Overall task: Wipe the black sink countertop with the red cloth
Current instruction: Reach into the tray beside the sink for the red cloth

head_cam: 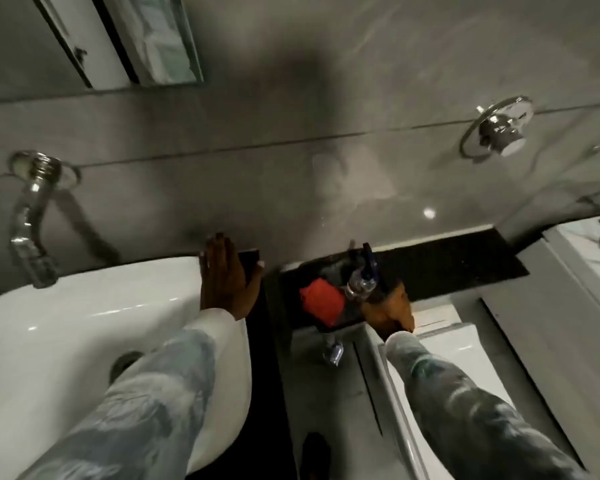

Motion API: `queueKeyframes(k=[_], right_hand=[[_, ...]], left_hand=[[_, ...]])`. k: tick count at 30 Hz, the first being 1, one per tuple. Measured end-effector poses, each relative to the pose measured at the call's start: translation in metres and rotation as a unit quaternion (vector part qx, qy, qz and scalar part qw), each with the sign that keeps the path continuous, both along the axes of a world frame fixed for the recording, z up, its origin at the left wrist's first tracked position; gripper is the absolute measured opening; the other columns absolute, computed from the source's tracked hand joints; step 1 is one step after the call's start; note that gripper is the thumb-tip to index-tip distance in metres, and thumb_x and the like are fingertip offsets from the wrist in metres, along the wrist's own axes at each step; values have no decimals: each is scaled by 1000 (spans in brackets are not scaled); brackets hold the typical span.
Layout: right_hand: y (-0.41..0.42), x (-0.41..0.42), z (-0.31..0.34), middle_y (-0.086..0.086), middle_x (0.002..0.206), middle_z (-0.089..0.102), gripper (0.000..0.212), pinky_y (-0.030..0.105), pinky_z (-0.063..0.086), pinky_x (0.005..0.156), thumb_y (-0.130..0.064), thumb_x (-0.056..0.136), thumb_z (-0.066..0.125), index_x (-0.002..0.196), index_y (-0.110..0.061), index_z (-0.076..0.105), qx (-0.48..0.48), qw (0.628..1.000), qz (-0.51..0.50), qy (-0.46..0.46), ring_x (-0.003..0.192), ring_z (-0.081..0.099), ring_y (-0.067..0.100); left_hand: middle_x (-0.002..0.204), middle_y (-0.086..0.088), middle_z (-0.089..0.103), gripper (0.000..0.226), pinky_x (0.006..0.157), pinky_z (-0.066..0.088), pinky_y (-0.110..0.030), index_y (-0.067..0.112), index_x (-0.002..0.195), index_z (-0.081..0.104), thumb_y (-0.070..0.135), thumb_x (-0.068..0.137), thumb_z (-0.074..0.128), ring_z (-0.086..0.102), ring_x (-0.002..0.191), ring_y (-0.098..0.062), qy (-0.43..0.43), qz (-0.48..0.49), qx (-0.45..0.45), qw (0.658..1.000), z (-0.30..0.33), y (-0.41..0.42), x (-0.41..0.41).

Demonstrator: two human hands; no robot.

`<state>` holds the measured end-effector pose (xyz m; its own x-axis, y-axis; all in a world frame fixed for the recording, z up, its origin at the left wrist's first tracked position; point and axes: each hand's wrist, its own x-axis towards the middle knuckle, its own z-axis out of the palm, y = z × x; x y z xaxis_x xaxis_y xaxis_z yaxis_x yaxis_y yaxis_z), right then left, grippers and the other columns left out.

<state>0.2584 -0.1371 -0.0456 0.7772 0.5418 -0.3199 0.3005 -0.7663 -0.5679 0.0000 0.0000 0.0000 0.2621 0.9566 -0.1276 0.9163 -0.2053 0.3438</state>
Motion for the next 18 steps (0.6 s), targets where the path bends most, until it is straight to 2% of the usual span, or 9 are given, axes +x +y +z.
queueKeyframes(k=[2,4,7,10,12,13,15,16,18], right_hand=[[15,12,-18,19,148,56,93,52,50,110,-39,79,87,153,-8,39,37,995,-21,88,133,59,39],[33,24,-41,17,143,62,89,48,55,104,-35,78,90,150,-8,45,52,990,-26,126,129,63,36],[52,34,-55,12,132,68,84,28,56,83,-33,80,90,149,-12,47,102,986,-26,127,112,66,22],[71,43,-63,4,116,72,69,33,55,88,-37,83,86,142,-24,54,147,980,-23,134,106,70,23],[82,45,-63,1,113,71,52,36,56,90,-27,90,75,140,-27,59,158,976,-6,147,108,71,28],[87,46,-61,1,111,70,51,35,55,89,-18,92,69,141,-31,59,160,976,2,148,108,71,28],[91,50,-56,5,116,70,61,33,52,91,-5,89,61,143,-34,59,139,982,43,121,111,68,28],[93,52,-54,10,126,70,63,34,52,97,-4,89,61,146,-31,58,100,987,82,98,118,66,29],[93,55,-47,18,141,65,53,41,48,109,-17,93,66,145,-22,60,-29,986,153,56,130,61,37]], left_hand=[[173,-15,-4,83,131,-4,-52,2,162,3,51,104,36,-8,161,-31,7,38,23,999,-14,0,2],[174,-15,-2,80,130,-4,-55,3,162,4,47,104,36,-8,161,-32,31,54,54,997,-31,0,2],[173,-16,1,78,128,-3,-57,4,162,9,44,103,39,-6,160,-36,42,44,78,995,-31,1,2],[173,-16,2,78,128,0,-59,6,162,12,45,101,39,-5,160,-38,62,46,84,993,-31,5,2],[173,-16,1,78,128,0,-59,7,162,12,45,101,38,-6,160,-38,65,45,83,993,-32,5,2],[173,-16,0,77,128,0,-59,7,162,12,45,101,39,-6,160,-38,66,44,83,993,-31,5,2],[173,-17,1,77,128,0,-60,8,163,12,44,102,42,-6,160,-39,64,41,84,994,-31,6,1],[173,-17,1,77,128,0,-60,9,163,11,44,102,43,-6,160,-39,61,43,84,994,-31,6,1],[173,-17,0,78,128,0,-60,9,163,10,43,102,44,-6,160,-38,58,46,76,994,-31,6,1]])
